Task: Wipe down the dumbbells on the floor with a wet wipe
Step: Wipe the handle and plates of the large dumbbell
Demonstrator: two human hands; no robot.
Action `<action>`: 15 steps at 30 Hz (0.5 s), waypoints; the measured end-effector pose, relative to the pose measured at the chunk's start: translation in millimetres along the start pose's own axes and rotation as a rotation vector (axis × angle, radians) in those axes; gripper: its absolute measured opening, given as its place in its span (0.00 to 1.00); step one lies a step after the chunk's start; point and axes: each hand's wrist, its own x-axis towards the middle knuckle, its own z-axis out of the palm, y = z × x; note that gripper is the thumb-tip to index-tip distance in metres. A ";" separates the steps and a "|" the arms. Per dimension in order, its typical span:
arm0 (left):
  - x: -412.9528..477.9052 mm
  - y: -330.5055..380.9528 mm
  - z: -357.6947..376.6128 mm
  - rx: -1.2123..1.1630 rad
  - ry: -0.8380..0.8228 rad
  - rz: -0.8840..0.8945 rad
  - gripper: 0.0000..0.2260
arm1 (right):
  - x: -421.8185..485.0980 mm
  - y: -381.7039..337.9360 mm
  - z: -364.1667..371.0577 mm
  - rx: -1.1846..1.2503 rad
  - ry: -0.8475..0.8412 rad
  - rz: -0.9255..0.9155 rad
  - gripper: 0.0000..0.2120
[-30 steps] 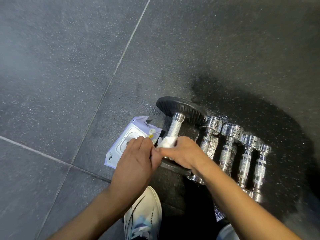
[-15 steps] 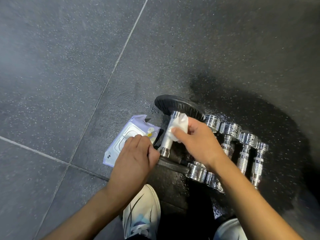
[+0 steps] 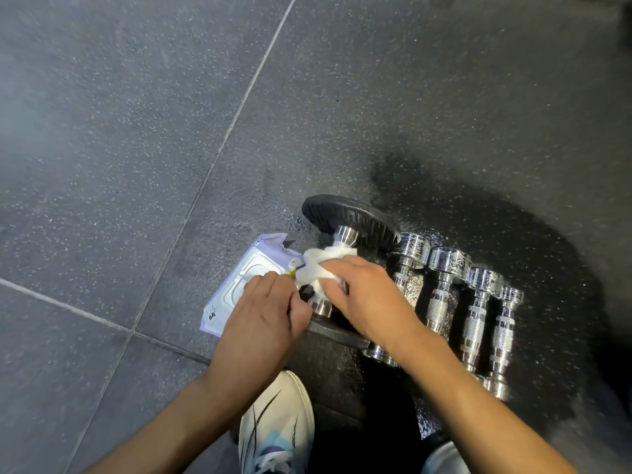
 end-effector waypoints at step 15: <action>2.5 8.1 -3.5 -0.163 0.071 -0.102 0.09 | 36.4 -15.7 14.2 -0.901 0.140 -0.040 0.13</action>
